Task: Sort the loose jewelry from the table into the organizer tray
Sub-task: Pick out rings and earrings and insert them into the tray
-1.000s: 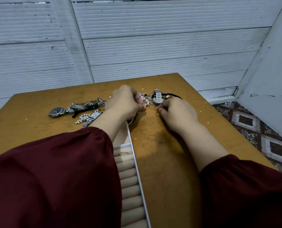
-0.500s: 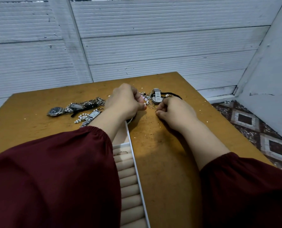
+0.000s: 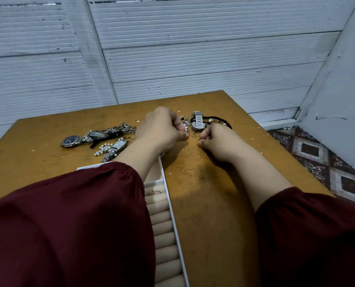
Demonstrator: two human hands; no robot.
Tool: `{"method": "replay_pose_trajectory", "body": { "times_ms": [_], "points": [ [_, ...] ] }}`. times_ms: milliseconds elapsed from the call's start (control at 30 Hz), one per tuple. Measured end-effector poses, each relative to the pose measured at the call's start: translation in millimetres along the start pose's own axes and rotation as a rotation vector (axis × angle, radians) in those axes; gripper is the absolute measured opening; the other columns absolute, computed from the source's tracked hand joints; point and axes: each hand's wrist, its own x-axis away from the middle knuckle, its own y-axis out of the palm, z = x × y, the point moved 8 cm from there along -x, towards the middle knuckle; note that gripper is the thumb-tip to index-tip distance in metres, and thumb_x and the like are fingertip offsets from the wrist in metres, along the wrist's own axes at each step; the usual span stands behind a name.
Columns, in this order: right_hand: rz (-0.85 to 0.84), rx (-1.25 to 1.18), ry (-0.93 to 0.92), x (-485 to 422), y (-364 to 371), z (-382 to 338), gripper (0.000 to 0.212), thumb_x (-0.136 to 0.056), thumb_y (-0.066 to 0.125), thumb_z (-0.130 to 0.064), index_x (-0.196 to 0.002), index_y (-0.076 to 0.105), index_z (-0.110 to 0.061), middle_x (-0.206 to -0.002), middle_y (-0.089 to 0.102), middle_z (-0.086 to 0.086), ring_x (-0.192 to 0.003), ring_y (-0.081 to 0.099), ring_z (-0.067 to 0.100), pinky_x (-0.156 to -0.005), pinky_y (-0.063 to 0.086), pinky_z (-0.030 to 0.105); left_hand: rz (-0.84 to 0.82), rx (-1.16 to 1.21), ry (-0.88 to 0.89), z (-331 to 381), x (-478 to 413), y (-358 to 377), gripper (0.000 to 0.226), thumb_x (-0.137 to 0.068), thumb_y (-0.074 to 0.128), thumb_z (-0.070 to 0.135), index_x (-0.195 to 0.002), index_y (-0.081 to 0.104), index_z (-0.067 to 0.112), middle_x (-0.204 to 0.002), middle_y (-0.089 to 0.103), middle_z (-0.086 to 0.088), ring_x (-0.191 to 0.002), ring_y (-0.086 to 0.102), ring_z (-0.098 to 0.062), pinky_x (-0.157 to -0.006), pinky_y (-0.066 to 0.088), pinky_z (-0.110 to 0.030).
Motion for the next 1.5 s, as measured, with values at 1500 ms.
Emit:
{"method": "replay_pose_trajectory", "body": {
  "times_ms": [1500],
  "points": [
    [0.24, -0.967, -0.092, 148.2, 10.4, -77.1, 0.024, -0.083, 0.063, 0.005, -0.076, 0.063, -0.018, -0.06, 0.06, -0.007, -0.054, 0.056, 0.004, -0.056, 0.047, 0.018, 0.28, 0.142, -0.042, -45.7, 171.9, -73.8, 0.017, -0.079, 0.073, 0.02, -0.071, 0.063, 0.032, -0.071, 0.064, 0.017, -0.076, 0.062, -0.005, -0.073, 0.05, -0.029]
  ]
}}
